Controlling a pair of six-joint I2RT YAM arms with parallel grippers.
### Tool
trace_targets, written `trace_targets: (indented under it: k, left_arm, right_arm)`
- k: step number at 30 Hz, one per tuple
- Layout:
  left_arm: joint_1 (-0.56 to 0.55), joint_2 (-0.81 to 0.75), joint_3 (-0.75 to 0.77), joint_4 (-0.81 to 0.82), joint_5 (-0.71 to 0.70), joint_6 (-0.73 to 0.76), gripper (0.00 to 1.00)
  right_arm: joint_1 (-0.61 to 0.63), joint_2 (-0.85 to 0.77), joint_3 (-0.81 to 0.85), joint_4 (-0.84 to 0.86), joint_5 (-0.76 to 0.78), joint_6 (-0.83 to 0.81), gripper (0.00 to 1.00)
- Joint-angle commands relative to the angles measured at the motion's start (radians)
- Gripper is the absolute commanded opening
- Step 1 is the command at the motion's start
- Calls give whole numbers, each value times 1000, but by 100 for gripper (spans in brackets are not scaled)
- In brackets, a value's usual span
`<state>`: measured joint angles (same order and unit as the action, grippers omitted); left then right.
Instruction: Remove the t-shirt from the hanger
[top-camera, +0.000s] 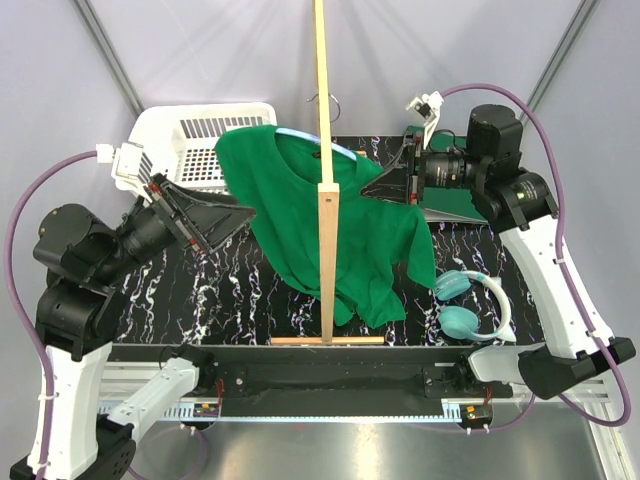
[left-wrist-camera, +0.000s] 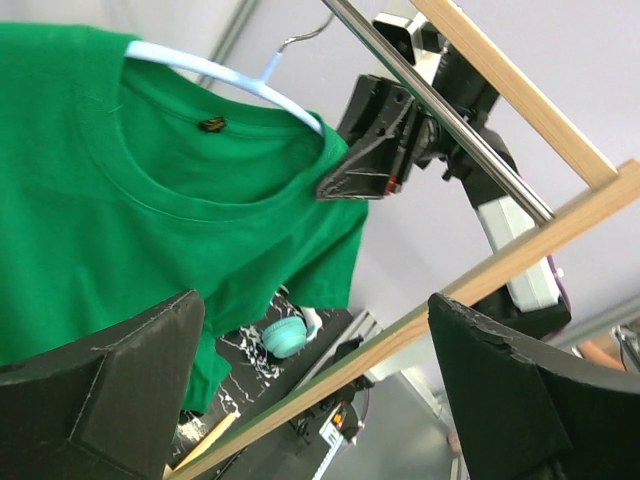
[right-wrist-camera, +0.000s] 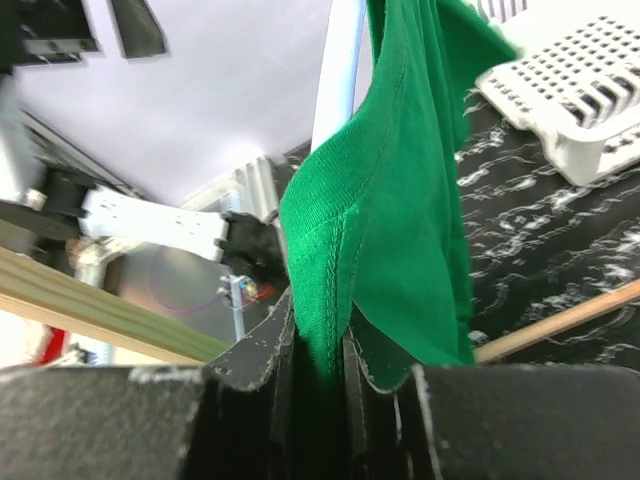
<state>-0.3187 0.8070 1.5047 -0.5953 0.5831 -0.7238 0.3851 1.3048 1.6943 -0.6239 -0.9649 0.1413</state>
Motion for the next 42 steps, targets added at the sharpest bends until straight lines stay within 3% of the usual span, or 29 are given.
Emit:
trace_targets:
  k: [1, 8, 11, 12, 14, 18, 21, 26, 28, 29, 30, 31, 32, 33, 35, 36, 37, 40, 42]
  left_arm:
    - [6, -22, -6, 38, -97, -61, 96]
    - [6, -65, -54, 16, -147, -75, 94]
    - [6, -61, -41, -26, -146, -59, 95]
    - [6, -60, -37, -37, -149, -48, 95]
    - [6, -58, -25, -43, -154, -42, 96]
    - [6, -42, -3, -66, -160, -16, 96]
    - [6, -43, -26, -66, -164, -14, 96]
    - [6, -43, -46, -66, -186, -6, 97]
    - [6, -35, -35, -66, -186, 0, 97]
    - [6, -37, -34, -66, -183, 1, 97]
    - [6, -37, -31, -66, -178, 0, 96]
    - [6, -38, -31, -66, -177, 0, 97]
    - [6, -42, -31, -66, -174, 4, 97]
    - [6, -45, -32, -67, -172, 6, 97]
    - [6, -51, -35, -69, -177, 17, 97]
    - [6, -55, -38, -70, -180, 17, 97]
    - [6, -58, -41, -70, -181, 20, 97]
    - [6, -60, -50, -75, -181, 27, 97]
    - [6, -60, -54, -77, -177, 30, 98]
  right_arm:
    - [5, -9, 8, 240, -75, 239, 0]
    - [3, -4, -56, 509, -101, 604, 0]
    - [5, -19, -148, 740, -115, 797, 0]
    - [1, -19, -203, 897, -120, 925, 0]
    - [1, 7, -231, 1021, -132, 1045, 0]
    - [-5, 69, -275, 1425, -138, 1413, 0]
    - [-20, 108, -274, 1561, -126, 1546, 0]
    - [-54, 120, -275, 1587, -107, 1583, 0]
    - [-57, 90, -286, 1455, -135, 1476, 0]
    - [-57, 71, -280, 1343, -136, 1275, 0]
    - [-57, 50, -266, 1052, -132, 1145, 0]
    - [-57, 13, -243, 877, -95, 1004, 3]
    - [-55, 1, -172, 529, -56, 721, 10]
    - [-55, -9, -142, 410, -14, 619, 23]
    - [-54, -19, -79, 199, 83, 437, 35]
    - [-55, -21, -65, 158, 103, 405, 42]
    - [-55, -24, -55, 133, 126, 382, 55]
    - [-55, -30, -19, 57, 175, 314, 74]
    - [-49, -30, 33, -32, 247, 241, 81]
